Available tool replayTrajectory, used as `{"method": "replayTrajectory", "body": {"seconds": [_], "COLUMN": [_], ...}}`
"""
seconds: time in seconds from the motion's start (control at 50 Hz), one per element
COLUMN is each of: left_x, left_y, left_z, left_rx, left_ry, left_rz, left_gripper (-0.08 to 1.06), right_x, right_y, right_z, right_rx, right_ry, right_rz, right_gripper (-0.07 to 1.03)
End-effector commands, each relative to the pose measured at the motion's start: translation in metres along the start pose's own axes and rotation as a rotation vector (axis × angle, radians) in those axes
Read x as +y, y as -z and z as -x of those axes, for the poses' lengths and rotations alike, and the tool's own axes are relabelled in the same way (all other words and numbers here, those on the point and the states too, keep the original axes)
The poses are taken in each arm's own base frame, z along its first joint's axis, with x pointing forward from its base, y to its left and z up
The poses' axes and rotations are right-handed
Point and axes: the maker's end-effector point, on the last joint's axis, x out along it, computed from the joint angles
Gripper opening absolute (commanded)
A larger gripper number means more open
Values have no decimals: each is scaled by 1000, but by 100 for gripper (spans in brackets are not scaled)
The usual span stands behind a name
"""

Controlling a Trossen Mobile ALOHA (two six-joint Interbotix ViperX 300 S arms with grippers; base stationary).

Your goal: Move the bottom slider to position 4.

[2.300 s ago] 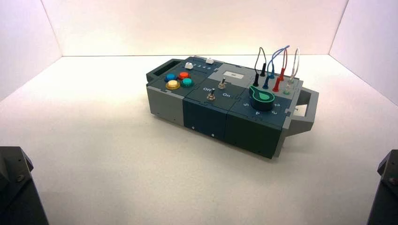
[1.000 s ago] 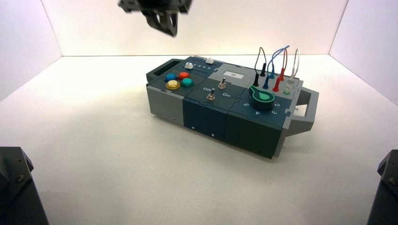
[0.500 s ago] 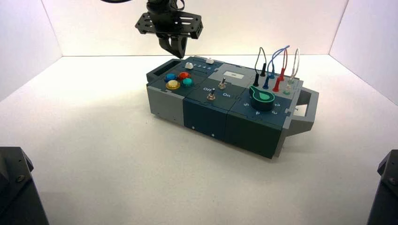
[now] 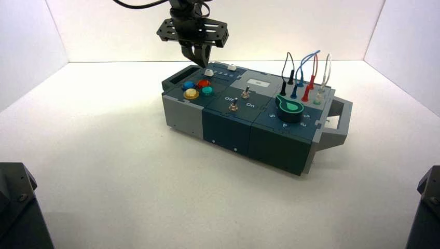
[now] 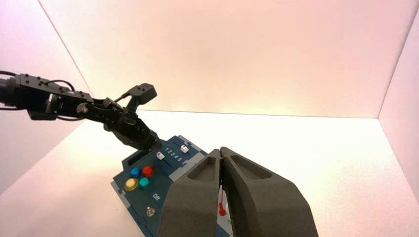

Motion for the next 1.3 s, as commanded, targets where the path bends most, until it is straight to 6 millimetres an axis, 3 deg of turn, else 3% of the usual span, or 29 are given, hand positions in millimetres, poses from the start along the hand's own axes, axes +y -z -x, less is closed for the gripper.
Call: {"method": "replayTrajectory", "body": {"seconds": [0.02, 0.72, 1.3], "left_x": [3, 9, -19], "left_y": [-16, -12, -5], "left_z": [11, 3, 4], "left_rx": [-39, -18, 7], "left_ry": [-2, -11, 15], "left_rz": [4, 7, -42], "left_gripper": [-3, -3, -3], "right_x": [1, 1, 0], "right_y": [-4, -5, -5], "right_z": [0, 1, 0], "right_rx": [-7, -12, -11], "right_ry": [-3, -1, 2], "right_rz": [-1, 2, 3], "right_gripper": [-2, -2, -2]}}
